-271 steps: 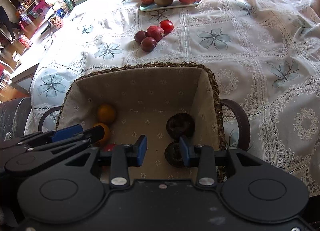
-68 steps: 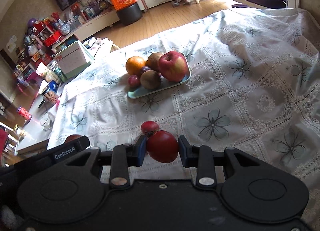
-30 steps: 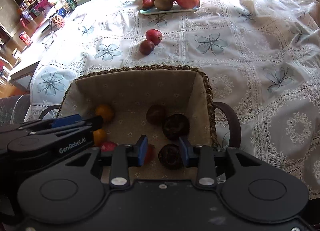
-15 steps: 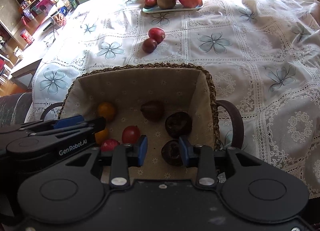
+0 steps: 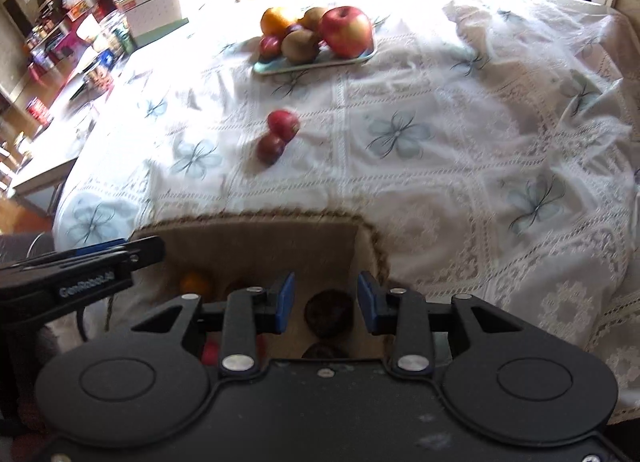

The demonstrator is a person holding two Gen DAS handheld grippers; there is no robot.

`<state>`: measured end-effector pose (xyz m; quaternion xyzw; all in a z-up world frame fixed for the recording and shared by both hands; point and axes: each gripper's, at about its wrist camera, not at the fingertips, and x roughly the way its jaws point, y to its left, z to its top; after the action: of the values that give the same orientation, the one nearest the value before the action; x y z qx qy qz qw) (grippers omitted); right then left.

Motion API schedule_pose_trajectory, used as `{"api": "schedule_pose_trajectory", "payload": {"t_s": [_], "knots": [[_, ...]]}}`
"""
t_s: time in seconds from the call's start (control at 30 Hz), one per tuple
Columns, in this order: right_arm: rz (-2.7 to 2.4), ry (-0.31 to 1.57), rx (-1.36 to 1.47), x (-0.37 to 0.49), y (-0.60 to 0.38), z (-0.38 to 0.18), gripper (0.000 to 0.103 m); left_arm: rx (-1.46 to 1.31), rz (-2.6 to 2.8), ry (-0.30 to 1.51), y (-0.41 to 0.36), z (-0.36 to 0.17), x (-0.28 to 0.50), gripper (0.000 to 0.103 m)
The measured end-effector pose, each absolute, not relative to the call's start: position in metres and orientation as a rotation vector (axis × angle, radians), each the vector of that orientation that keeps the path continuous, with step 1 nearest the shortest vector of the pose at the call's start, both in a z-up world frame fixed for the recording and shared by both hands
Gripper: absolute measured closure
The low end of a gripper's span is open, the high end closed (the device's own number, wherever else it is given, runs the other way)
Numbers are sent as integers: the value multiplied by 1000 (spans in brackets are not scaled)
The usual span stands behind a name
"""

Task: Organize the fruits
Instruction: 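Grasp the last red fruit with the right tool while the left tool approaches the dark plum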

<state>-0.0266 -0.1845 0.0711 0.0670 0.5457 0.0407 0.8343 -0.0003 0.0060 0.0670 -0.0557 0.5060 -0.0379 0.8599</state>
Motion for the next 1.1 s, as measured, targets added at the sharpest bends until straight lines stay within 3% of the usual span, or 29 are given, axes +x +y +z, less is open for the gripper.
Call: {"api": "schedule_pose_trajectory", "payload": {"t_s": [0.6,1.1], "knots": [[46,1117,207,101,-198,50,66,-132,41,1143,3,25,119,58],[48,1227,148,181,-111,-2,64,-221,193,1169,46,-1,141,58]]}}
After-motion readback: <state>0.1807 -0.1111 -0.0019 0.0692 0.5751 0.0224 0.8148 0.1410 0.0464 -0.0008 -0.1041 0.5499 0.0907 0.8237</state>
